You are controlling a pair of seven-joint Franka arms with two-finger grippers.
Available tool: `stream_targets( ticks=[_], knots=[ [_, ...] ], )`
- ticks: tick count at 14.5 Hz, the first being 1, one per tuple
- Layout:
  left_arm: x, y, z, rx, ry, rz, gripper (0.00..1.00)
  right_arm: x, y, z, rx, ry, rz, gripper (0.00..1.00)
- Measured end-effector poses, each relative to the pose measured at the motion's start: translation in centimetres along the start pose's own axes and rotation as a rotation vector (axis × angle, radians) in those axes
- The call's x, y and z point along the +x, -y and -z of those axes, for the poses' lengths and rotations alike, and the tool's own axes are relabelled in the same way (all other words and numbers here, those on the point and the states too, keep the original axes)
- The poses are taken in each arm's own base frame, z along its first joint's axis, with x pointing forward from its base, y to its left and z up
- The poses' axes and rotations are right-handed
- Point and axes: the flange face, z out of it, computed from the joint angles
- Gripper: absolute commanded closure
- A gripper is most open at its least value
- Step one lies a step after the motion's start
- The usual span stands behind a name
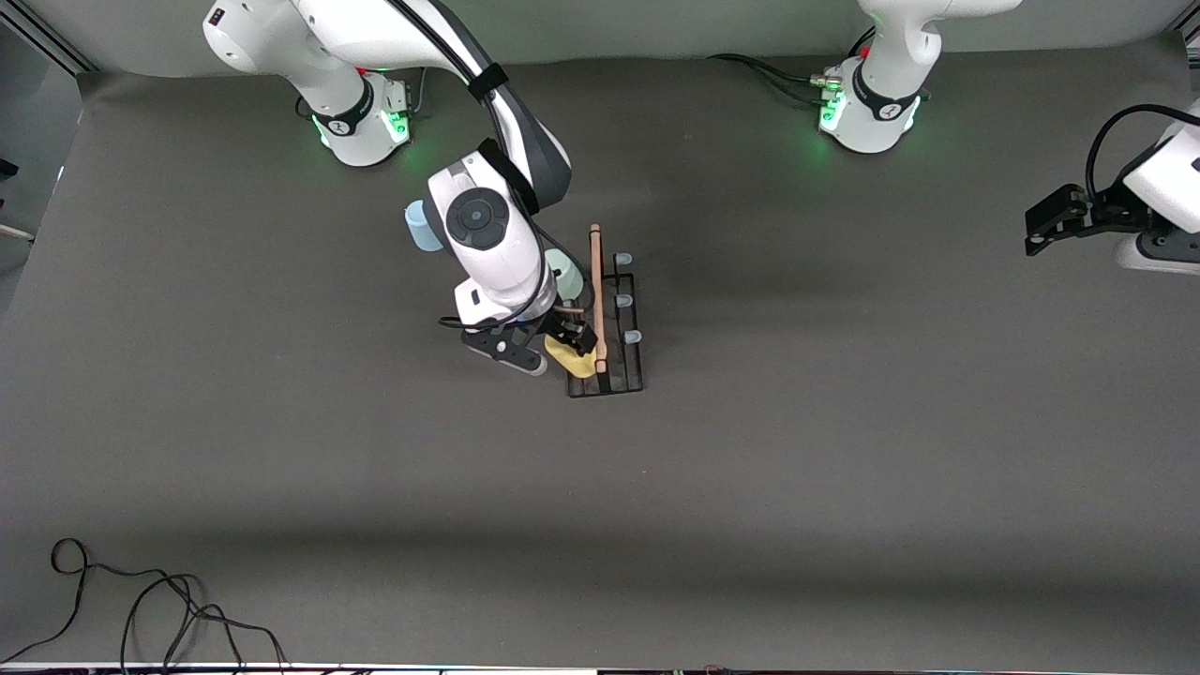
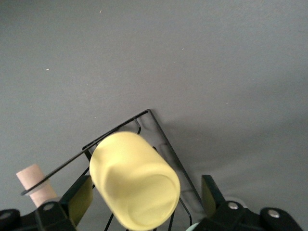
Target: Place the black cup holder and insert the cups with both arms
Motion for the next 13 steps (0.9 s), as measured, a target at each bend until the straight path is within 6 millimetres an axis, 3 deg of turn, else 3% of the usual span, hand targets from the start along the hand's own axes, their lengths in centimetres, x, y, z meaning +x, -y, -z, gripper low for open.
stream_targets(
  ticks=[2, 5, 9, 13],
  knots=[
    [0.0, 0.0, 0.0, 0.000, 0.001, 0.000, 0.00, 1.8, -0.6, 2.6, -0.044, 0.025, 0.014, 0.00],
    [0.0, 0.0, -0.1, 0.000, 0.001, 0.000, 0.00, 6.8, -3.5, 10.5, -0.115, 0.082, 0.077, 0.00],
    [0.0, 0.0, -0.1, 0.000, 0.001, 0.000, 0.00, 12.5, -10.8, 21.1, -0.091, 0.128, 0.152, 0.00],
    [0.2, 0.0, 0.1, 0.002, -0.017, 0.000, 0.00, 16.0, -18.2, 28.5, -0.069, 0.136, 0.166, 0.00]
  ],
)
